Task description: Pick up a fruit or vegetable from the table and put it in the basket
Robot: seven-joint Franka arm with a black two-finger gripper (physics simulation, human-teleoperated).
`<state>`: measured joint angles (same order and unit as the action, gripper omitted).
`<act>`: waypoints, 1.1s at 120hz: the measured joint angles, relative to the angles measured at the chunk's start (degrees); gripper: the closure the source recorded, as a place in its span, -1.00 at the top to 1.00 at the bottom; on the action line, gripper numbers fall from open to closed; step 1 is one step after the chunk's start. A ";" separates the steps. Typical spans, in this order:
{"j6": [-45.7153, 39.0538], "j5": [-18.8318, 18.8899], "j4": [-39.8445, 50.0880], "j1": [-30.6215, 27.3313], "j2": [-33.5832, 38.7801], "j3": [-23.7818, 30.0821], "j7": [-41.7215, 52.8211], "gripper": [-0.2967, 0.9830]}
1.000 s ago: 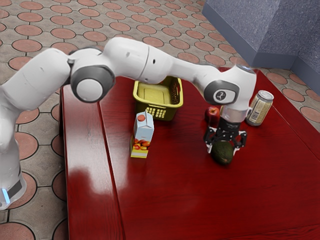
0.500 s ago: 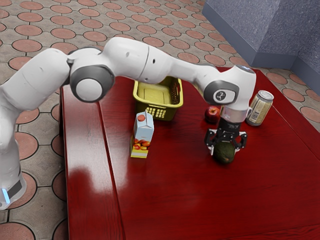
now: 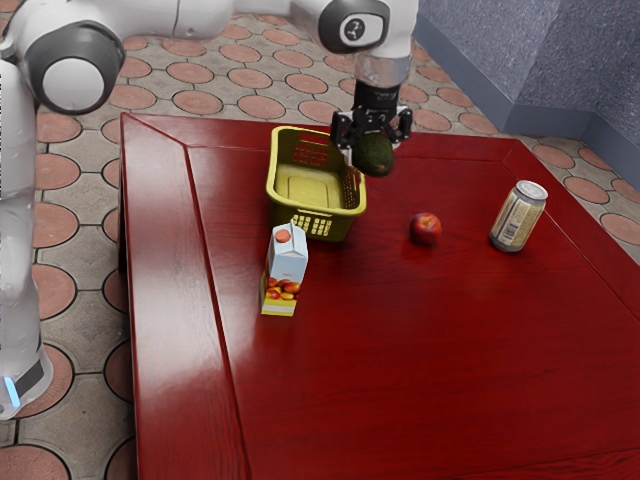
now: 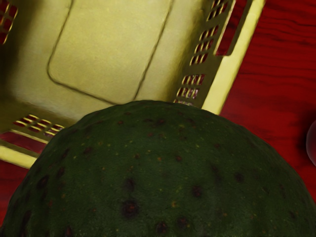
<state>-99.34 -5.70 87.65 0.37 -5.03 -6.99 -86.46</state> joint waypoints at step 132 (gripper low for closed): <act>3.08 -1.25 1.76 -9.14 3.02 -2.06 -1.21 0.53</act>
<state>-96.26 -6.96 89.41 -8.77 -2.01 -9.06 -87.66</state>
